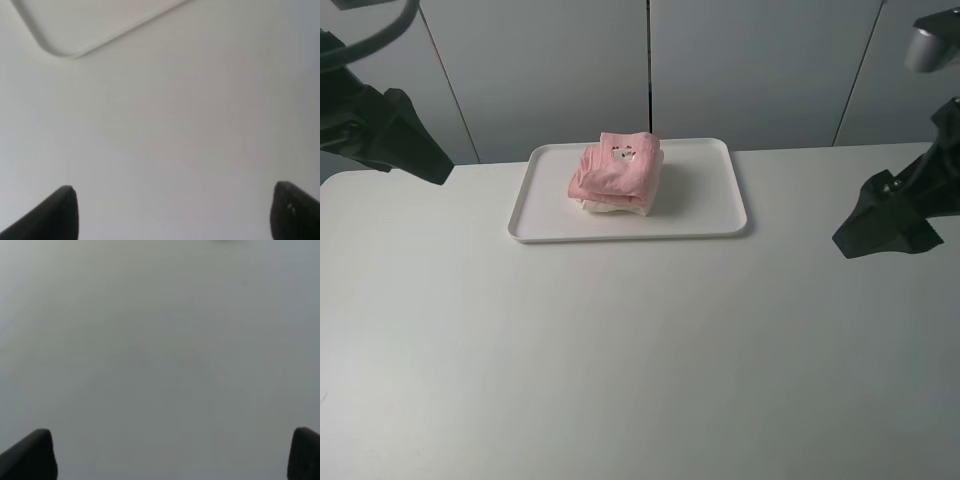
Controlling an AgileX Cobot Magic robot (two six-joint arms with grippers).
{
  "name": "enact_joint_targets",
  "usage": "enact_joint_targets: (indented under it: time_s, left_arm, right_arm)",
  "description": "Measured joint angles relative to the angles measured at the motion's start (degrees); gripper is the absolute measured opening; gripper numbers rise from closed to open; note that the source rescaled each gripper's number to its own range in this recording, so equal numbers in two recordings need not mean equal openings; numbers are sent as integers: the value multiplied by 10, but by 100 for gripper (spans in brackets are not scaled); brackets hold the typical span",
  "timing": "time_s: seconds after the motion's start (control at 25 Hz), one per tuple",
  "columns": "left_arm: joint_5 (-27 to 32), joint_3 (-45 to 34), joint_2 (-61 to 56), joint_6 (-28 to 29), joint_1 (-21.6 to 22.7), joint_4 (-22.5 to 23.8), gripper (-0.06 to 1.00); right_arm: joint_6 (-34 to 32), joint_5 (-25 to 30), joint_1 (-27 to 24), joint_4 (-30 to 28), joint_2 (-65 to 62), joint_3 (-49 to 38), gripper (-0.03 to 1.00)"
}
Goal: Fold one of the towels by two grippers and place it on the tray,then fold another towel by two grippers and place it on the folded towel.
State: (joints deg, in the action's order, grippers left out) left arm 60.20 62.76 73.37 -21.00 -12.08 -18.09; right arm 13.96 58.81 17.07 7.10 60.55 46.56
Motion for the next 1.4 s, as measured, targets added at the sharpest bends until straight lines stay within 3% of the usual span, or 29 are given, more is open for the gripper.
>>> enact_joint_targets:
  time_s: [0.24, 0.48, 0.56, 0.76, 0.92, 1.16, 1.4]
  left_arm:
    - [24, -76, -152, 13, 0, 34, 98]
    - [53, -161, -304, 21, 0, 69, 98]
    - [57, -182, -350, 42, 0, 80, 98]
    - [66, -220, -452, 119, 0, 107, 98]
    - [73, -253, -524, 148, 0, 109, 98]
    - [62, -313, -636, 195, 0, 117, 98]
    - [47, -317, -728, 281, 0, 181, 98]
  right_arm:
    - [6, 96, 0, -1, -185, -23, 100]
    - [139, 111, 0, 8, -334, -28, 100]
    - [151, 111, 0, 28, -367, -28, 100]
    - [64, 115, 0, 61, -408, -30, 100]
    - [30, 115, 0, 70, -409, -31, 100]
    - [21, 115, 0, 72, -410, -78, 100]
    - [19, 83, 0, 74, -414, -159, 100]
